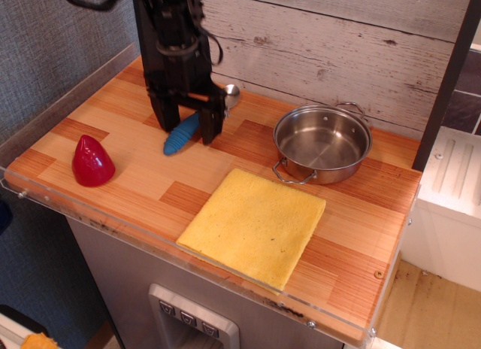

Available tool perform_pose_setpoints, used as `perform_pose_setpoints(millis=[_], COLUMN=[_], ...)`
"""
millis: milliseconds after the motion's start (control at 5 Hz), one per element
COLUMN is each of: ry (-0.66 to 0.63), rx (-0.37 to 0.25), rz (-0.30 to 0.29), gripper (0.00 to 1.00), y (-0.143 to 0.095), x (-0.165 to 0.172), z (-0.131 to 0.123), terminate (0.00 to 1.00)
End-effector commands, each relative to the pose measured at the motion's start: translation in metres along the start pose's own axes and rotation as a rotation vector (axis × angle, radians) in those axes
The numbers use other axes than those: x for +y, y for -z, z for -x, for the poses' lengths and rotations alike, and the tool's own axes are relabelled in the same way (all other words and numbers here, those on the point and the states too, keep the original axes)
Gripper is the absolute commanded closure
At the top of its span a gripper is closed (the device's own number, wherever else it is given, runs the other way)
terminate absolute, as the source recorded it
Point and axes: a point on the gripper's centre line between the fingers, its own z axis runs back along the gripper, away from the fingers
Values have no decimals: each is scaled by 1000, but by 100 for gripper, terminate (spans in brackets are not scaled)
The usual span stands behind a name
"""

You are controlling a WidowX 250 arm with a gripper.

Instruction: Put the spoon on the yellow rectangle.

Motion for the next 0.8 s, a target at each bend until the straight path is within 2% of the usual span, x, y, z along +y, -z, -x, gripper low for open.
perform_pose_setpoints(millis=[0, 400, 600], ry=[2, 20, -7], rx=[14, 5, -33], rz=[-21, -23, -24], gripper=[100, 100, 100], y=[8, -11, -41], x=[6, 5, -8], z=[0, 0, 7], terminate=[0, 0, 0])
